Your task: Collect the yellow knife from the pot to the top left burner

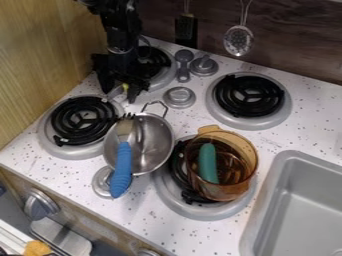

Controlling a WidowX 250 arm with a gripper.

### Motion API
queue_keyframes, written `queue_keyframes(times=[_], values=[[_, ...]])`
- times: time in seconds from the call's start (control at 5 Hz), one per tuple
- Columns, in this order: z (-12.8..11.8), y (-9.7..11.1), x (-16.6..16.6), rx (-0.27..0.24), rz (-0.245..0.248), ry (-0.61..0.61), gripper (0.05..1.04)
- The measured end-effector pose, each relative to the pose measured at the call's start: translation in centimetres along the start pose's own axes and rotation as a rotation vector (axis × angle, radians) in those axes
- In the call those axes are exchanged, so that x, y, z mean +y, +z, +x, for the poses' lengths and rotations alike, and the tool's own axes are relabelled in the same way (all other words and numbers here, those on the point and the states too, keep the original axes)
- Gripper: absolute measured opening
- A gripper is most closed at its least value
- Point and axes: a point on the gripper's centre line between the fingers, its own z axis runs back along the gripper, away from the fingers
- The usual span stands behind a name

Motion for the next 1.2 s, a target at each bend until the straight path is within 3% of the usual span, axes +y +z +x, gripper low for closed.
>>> queue_keyframes(times=[0.2, 0.4, 0.8, 1.2], values=[[-0.4, 0.3, 0.0, 0.028, 0.011, 0.022, 0.996], [0.2, 2.2, -0.3, 0.007, 0.028, 0.028, 0.999], [0.0, 5.0, -1.7, 0.022, 0.043, 0.027, 0.999], [0.2, 7.3, -3.9, 0.009, -0.010, 0.070, 0.999]])
